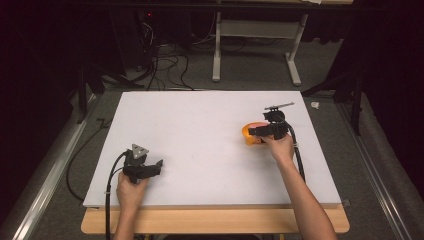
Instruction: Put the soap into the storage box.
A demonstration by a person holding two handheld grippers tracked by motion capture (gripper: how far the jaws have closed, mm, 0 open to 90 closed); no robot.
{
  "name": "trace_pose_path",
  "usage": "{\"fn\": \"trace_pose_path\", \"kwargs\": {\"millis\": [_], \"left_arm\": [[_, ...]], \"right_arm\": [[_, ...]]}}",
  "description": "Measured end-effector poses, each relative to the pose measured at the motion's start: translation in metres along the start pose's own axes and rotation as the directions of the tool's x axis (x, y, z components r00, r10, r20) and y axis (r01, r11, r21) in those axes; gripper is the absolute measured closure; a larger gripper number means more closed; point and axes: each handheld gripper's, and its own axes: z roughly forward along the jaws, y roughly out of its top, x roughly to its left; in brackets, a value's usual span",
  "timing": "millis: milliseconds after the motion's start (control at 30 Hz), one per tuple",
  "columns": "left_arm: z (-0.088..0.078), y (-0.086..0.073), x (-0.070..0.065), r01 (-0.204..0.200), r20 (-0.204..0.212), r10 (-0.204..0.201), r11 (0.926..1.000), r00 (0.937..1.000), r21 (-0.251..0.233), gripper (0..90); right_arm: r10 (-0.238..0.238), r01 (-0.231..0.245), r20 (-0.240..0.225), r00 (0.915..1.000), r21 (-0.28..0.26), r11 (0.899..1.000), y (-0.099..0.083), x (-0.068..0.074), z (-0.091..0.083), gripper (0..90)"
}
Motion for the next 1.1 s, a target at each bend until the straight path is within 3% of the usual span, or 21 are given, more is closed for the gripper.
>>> {"fn": "trace_pose_path", "kwargs": {"millis": [933,1100], "left_arm": [[0.0,0.0,0.0,-0.001,-0.001,0.001,1.0,1.0,0.0,21.5],[0.0,0.0,0.0,-0.003,-0.001,0.003,1.0,1.0,0.002,21.5]], "right_arm": [[0.041,-0.041,0.013,0.9991,0.033,0.999,0.0,-0.004,0.01,13.4],[0.047,-0.048,0.017,0.9987,0.019,0.999,0.001,-0.003,0.01,13.4]]}}
